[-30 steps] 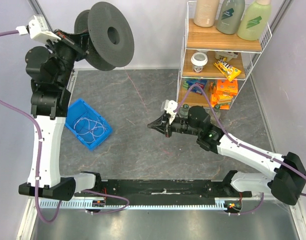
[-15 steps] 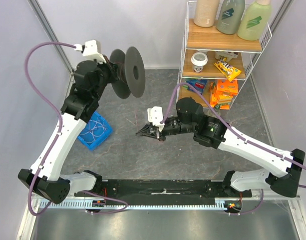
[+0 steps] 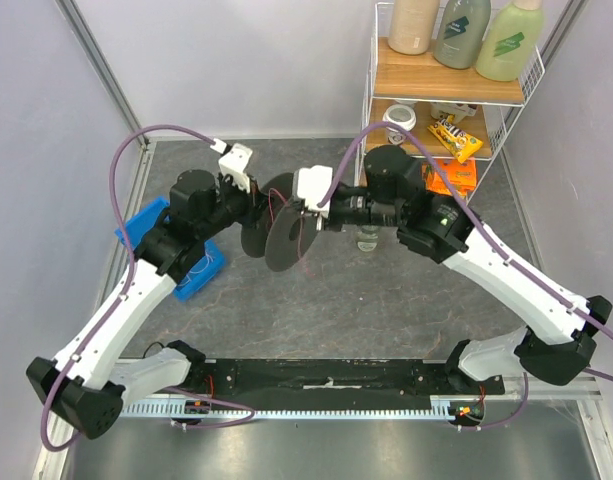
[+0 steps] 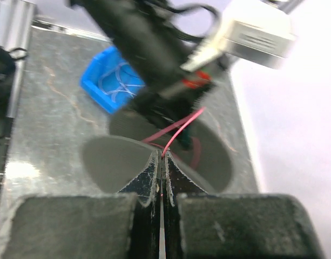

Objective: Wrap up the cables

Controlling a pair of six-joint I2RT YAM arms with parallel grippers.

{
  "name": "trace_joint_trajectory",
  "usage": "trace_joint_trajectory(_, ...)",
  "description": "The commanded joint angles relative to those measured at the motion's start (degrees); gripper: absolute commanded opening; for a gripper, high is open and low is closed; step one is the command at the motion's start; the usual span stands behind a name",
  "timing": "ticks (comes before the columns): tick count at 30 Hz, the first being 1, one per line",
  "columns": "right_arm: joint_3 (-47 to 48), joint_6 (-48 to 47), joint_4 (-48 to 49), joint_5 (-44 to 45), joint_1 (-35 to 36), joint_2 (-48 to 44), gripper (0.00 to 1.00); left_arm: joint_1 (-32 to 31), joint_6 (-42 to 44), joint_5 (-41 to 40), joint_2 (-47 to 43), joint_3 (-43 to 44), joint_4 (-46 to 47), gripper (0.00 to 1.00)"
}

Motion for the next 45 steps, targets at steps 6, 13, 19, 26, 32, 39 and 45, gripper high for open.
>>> trace_joint_trajectory(6,6.1,-10.1,-10.3,4.7,-10.3,-0.2,0.0,-0.4,22.9,20.8,-10.1,-3.9,-4.7,0.02)
trace_joint_trajectory(13,-1.0,-13.9,-10.9,4.6,-19.4,-2.4,0.0,1.9,21.9,30.7,-14.9,-1.9,-10.7,0.01)
trace_joint_trajectory(19,-6.2,-11.7,-10.4,0.3,-25.3,-2.8,0.0,9.2,8.7,41.7,-17.0,5.2,-7.8,0.01)
trace_joint_trajectory(26,-12.3,-8.2,-9.0,-4.4,-28.5,-2.9,0.0,14.8,-11.5,44.3,-14.4,13.7,2.8,0.02)
trace_joint_trajectory(32,-18.6,-1.8,-4.7,-9.1,-28.5,-5.4,0.0,16.9,-23.7,41.2,-10.9,18.3,9.5,0.02)
trace_joint_trajectory(39,-20.8,4.5,0.3,-17.4,-28.3,-7.8,0.34,16.9,-27.3,33.0,-7.1,23.2,8.4,0.02)
trace_joint_trajectory(45,-25.0,11.0,7.5,-16.2,-28.3,-12.2,0.94,16.9,-26.3,27.6,-4.6,27.4,7.1,0.02)
